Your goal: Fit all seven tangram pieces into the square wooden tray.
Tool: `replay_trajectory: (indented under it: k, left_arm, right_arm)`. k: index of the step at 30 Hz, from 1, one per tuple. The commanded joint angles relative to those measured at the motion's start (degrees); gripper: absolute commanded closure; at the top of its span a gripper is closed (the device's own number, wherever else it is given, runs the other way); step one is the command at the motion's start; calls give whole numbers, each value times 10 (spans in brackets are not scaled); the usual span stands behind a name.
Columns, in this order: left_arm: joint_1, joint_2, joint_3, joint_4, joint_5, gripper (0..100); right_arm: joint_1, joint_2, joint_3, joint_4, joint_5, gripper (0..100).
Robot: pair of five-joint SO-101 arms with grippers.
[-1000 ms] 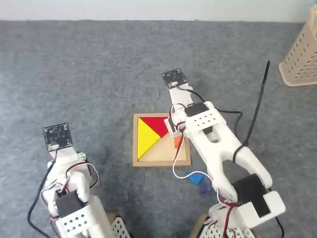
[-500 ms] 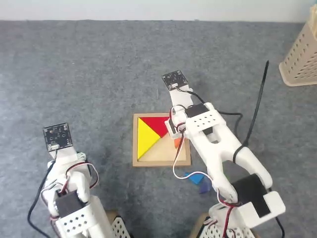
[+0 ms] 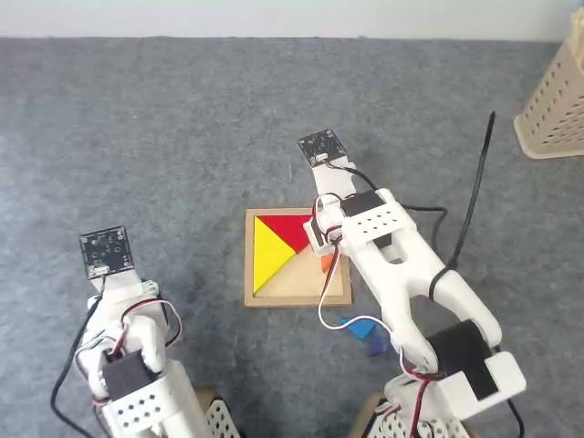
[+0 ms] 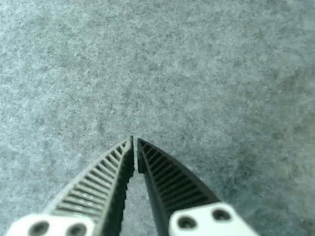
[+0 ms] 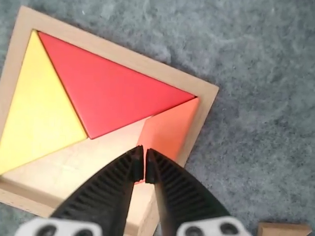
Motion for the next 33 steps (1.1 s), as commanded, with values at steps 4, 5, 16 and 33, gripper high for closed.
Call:
replay_trajectory:
  k: [4,5,16,33]
  left_arm:
    - [2,-4,-5,4,9,987]
    - [2,-4,-5,4,9,987]
    - [2,-4,-5,4,9,987]
    - [2,-4,-5,4,9,987]
  right_arm:
    - [-2,-33,-5,-7,10,991]
    - [-3,-33,-5,-7,10,991]
    - [-2,-96,-7,13,50,991]
    - [55,-70,61,-126,55,990]
